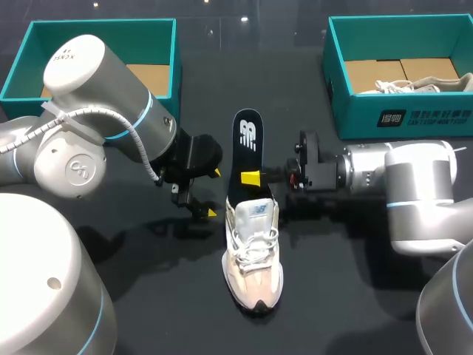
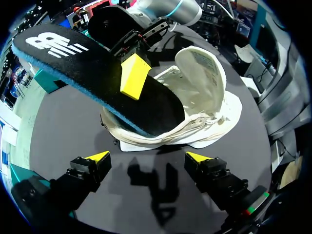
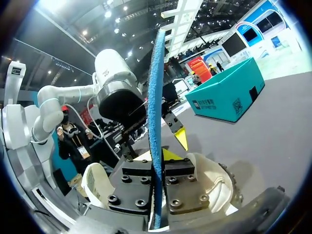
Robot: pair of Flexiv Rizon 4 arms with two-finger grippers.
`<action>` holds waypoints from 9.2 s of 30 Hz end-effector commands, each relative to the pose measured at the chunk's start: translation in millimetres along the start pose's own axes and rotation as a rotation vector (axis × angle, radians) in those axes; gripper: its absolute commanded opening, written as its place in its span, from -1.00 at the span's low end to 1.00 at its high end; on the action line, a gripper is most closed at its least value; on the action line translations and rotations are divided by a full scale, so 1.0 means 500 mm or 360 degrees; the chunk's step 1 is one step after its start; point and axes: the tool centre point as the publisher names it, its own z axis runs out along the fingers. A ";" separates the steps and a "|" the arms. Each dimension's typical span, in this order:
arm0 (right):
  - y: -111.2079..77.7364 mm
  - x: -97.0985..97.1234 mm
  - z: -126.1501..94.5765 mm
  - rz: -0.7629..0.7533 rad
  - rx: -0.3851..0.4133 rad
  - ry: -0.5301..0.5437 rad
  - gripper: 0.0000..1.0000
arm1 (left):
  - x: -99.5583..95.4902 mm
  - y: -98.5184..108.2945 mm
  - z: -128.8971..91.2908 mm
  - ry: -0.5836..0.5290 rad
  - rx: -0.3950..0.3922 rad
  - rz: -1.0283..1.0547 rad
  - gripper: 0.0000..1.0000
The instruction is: Take the shoe out of the shoebox, open the shoe tongue, remove and reinsert the insole, then place the shoe into the shoebox
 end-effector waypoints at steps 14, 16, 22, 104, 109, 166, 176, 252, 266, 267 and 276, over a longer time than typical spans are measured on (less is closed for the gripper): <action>-0.099 -0.010 -0.010 0.0219 -0.0015 -0.0009 -1.00 | 0.002 0.001 0.001 -0.0003 0.0000 0.0001 1.00; -0.112 -0.007 -0.009 0.0253 -0.0023 -0.0020 -1.00 | 0.002 0.001 0.001 -0.0003 0.0000 0.0001 1.00; -0.130 0.013 -0.004 0.0283 -0.0035 -0.0044 -1.00 | 0.002 0.001 0.001 -0.0003 0.0000 0.0001 1.00; -0.027 0.029 0.000 0.0065 0.0143 0.0030 -0.47 | 0.002 0.001 0.001 -0.0003 0.0000 0.0001 1.00; -0.021 0.014 -0.002 0.0080 0.0139 0.0042 -1.00 | 0.002 0.001 0.001 -0.0003 0.0000 0.0001 1.00; -0.092 0.000 -0.002 0.0257 0.0152 -0.0045 -1.00 | 0.002 0.001 0.001 -0.0003 0.0000 0.0001 1.00; -0.112 0.016 -0.001 0.0305 0.0148 -0.0097 -1.00 | 0.002 0.001 0.001 -0.0003 0.0000 0.0001 1.00; -0.006 0.054 -0.044 0.0098 0.0429 -0.0446 0.24 | 0.001 0.018 -0.049 -0.0038 -0.0009 0.0101 1.00; 0.025 0.014 -0.113 0.0204 0.0475 -0.0644 0.10 | -0.007 0.038 -0.102 -0.0082 -0.0058 0.0164 1.00; 0.028 0.013 -0.117 0.0216 0.0485 -0.0659 0.09 | -0.009 0.041 -0.107 -0.0077 -0.0055 0.0172 1.00; 0.058 -0.009 -0.145 0.0357 0.0640 -0.0904 -0.11 | -0.031 0.065 -0.154 -0.0050 -0.0087 0.0269 1.00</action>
